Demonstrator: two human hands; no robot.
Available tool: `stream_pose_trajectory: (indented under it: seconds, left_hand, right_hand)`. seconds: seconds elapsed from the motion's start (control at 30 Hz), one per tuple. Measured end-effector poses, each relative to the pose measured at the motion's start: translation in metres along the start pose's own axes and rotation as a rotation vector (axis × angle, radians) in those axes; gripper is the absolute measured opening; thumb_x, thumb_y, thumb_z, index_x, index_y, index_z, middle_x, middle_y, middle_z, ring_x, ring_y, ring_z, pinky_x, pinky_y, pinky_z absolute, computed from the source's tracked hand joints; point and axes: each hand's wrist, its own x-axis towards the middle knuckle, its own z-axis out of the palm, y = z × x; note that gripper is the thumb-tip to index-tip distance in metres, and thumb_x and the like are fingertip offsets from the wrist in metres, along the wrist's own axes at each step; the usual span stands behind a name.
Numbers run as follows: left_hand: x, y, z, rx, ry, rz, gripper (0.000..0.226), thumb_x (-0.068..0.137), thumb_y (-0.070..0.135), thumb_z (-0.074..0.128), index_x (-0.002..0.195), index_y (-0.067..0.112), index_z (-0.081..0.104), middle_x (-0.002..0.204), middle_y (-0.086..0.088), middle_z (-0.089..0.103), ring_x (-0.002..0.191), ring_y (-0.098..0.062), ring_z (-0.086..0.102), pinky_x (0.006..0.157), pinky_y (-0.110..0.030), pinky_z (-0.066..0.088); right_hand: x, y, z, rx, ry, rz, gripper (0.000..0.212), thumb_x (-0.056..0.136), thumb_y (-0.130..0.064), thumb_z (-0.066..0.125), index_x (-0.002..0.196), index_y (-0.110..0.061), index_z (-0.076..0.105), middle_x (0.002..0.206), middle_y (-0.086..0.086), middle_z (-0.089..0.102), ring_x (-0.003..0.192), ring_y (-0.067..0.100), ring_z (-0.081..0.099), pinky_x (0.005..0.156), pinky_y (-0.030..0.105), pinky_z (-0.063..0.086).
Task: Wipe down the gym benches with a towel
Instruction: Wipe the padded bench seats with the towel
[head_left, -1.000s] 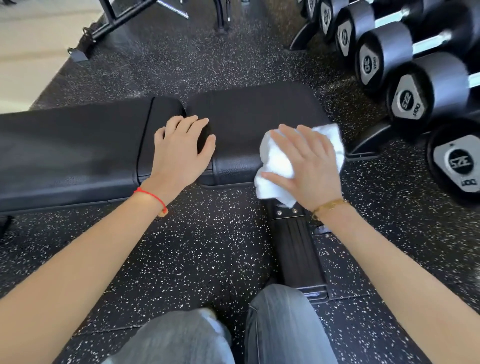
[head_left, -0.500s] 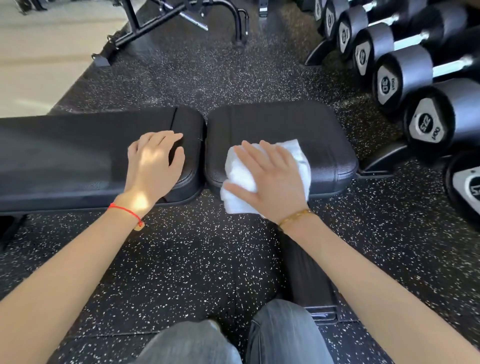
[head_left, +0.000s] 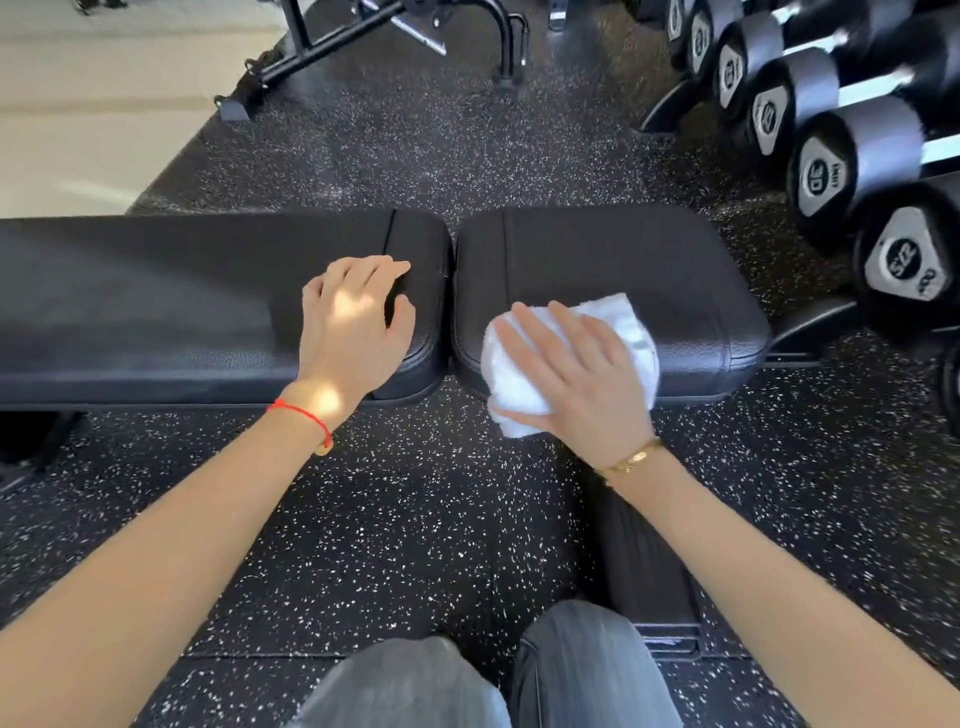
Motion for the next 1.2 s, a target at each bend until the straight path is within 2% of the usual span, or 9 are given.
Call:
stream_pose_trajectory:
  seconds: [0.17, 0.4, 0.53, 0.77, 0.83, 0.97, 1.03, 1.13, 1.2]
  left_hand:
    - [-0.001, 0.001, 0.0, 0.007, 0.005, -0.003, 0.041, 0.092, 0.028, 0.041, 0.124, 0.017, 0.064, 0.127, -0.001, 0.064, 0.122, -0.027, 0.052, 0.102, -0.047, 0.037]
    - [-0.002, 0.006, 0.0, 0.028, -0.041, -0.007, 0.046, 0.094, 0.03, 0.035, 0.128, 0.013, 0.063, 0.132, -0.005, 0.062, 0.126, -0.028, 0.051, 0.106, -0.048, 0.035]
    - [-0.005, 0.02, -0.003, -0.021, -0.03, 0.008, 0.045, 0.094, 0.029, 0.036, 0.125, 0.015, 0.064, 0.13, -0.004, 0.063, 0.126, -0.026, 0.051, 0.107, -0.049, 0.035]
    - [0.001, 0.074, 0.009, -0.097, -0.077, 0.084, 0.046, 0.094, 0.031, 0.035, 0.131, 0.018, 0.059, 0.134, -0.002, 0.059, 0.13, -0.023, 0.047, 0.11, -0.048, 0.033]
    - [0.005, 0.087, 0.015, -0.099, -0.102, 0.109, 0.048, 0.094, 0.032, 0.034, 0.133, 0.018, 0.058, 0.135, -0.002, 0.059, 0.13, -0.022, 0.047, 0.11, -0.048, 0.032]
    - [0.012, 0.111, 0.028, -0.095, -0.13, 0.153, 0.048, 0.095, 0.034, 0.035, 0.134, 0.018, 0.057, 0.136, -0.001, 0.058, 0.131, -0.022, 0.047, 0.11, -0.049, 0.034]
    - [0.017, 0.125, 0.034, -0.081, -0.156, 0.195, 0.05, 0.094, 0.035, 0.032, 0.134, 0.019, 0.056, 0.136, -0.001, 0.057, 0.131, -0.023, 0.047, 0.11, -0.049, 0.034]
    - [0.027, 0.148, 0.043, -0.08, -0.202, 0.23, 0.051, 0.094, 0.037, 0.032, 0.135, 0.019, 0.056, 0.138, -0.001, 0.056, 0.132, -0.022, 0.046, 0.111, -0.05, 0.034]
    - [0.03, 0.157, 0.047, -0.058, -0.218, 0.233, 0.051, 0.095, 0.038, 0.033, 0.137, 0.02, 0.054, 0.141, 0.0, 0.053, 0.134, -0.021, 0.044, 0.111, -0.05, 0.032]
  right_hand:
    - [-0.04, 0.043, -0.013, -0.105, 0.017, 0.039, 0.077, 0.09, -0.071, 0.055, 0.149, -0.022, 0.044, 0.151, 0.002, 0.049, 0.131, 0.032, 0.054, 0.107, 0.047, 0.04]
    - [0.008, -0.018, -0.002, -0.03, -0.022, 0.109, 0.074, 0.091, -0.074, 0.047, 0.145, -0.023, 0.051, 0.147, 0.0, 0.052, 0.13, 0.031, 0.053, 0.108, 0.049, 0.035]
    - [-0.017, 0.007, -0.01, -0.012, -0.045, 0.143, 0.073, 0.093, -0.073, 0.045, 0.147, -0.023, 0.048, 0.152, 0.001, 0.047, 0.134, 0.031, 0.05, 0.109, 0.047, 0.037]
    - [-0.063, 0.076, -0.031, 0.137, -0.119, 0.554, 0.084, 0.089, -0.079, 0.039, 0.149, -0.021, 0.042, 0.154, 0.007, 0.041, 0.142, 0.034, 0.033, 0.115, 0.053, 0.027]
    - [-0.06, 0.072, -0.03, 0.241, -0.09, 0.647, 0.083, 0.089, -0.077, 0.041, 0.149, -0.02, 0.042, 0.155, 0.008, 0.038, 0.143, 0.034, 0.028, 0.118, 0.051, 0.023]
    - [-0.047, 0.053, -0.027, 0.453, 0.069, 1.041, 0.08, 0.091, -0.067, 0.048, 0.15, -0.015, 0.04, 0.158, 0.014, 0.03, 0.146, 0.036, 0.023, 0.121, 0.045, 0.014]
    - [-0.041, 0.051, -0.027, 0.495, 0.055, 1.134, 0.08, 0.088, -0.064, 0.05, 0.151, -0.016, 0.037, 0.16, 0.012, 0.027, 0.149, 0.031, 0.018, 0.121, 0.04, 0.011]
    - [-0.038, 0.062, -0.03, 0.656, 0.032, 1.252, 0.085, 0.084, -0.064, 0.051, 0.153, -0.018, 0.032, 0.16, 0.012, 0.024, 0.149, 0.024, 0.016, 0.121, 0.04, 0.015]
    - [-0.035, 0.076, -0.032, 0.778, 0.025, 1.313, 0.075, 0.085, -0.058, 0.056, 0.147, -0.021, 0.038, 0.151, 0.003, 0.036, 0.143, 0.019, 0.025, 0.12, 0.042, 0.023]
